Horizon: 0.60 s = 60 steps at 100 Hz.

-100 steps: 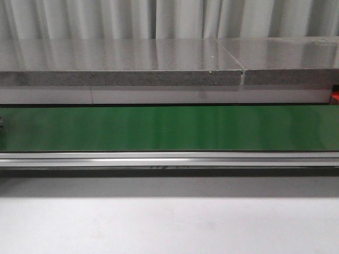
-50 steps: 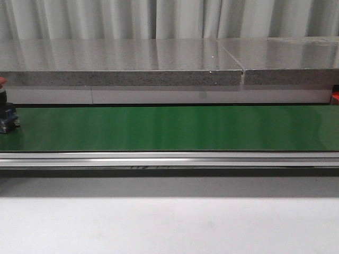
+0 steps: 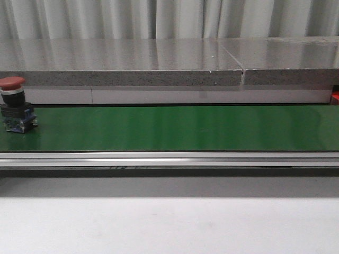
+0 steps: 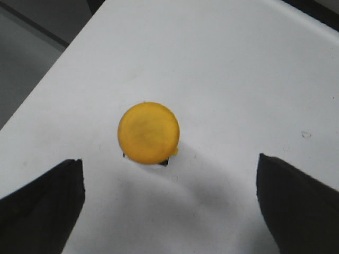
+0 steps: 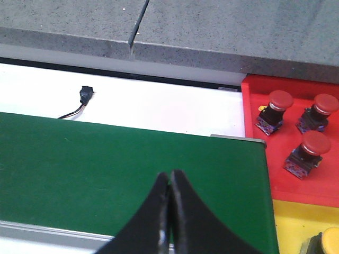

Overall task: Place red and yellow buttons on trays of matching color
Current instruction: 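Lower the red button onto the green belt and open the left gripper, then grasp the yellow push-button from the table with the left gripper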

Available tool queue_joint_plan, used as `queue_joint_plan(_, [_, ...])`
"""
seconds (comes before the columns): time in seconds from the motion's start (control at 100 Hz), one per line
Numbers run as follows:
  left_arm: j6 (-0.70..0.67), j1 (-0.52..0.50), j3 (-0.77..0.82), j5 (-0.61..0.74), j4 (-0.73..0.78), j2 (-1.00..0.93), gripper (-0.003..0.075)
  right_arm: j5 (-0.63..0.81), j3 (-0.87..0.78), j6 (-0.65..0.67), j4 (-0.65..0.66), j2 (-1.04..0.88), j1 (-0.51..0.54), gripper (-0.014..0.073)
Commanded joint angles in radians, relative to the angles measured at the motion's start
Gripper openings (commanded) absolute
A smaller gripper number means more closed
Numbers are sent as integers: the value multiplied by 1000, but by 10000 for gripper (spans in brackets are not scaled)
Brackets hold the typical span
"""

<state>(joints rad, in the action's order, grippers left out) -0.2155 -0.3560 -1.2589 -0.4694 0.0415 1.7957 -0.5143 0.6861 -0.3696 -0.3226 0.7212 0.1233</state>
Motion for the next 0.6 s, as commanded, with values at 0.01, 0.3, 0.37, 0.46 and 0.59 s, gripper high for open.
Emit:
queue_joint_plan(0.01, [-1, -2, -83, 53, 1, 10, 640, 58, 26, -7, -10, -7, -1, -67])
queue_joint_plan(0.3, [-1, -2, -228, -2, 1, 165, 640, 58, 26, -7, -10, -7, -1, -67])
queue_joint_plan(0.37, [-1, -2, -242, -4, 1, 183, 640, 58, 26, -7, -10, -7, -1, -67])
queue_joint_plan(0.46, [-1, -2, -242, -2, 1, 197, 638, 58, 26, -7, -10, -7, -1, -67])
queue_joint_plan(0.59, [-1, -2, -242, -4, 1, 197, 559, 58, 26, -7, -10, -7, -1, -67])
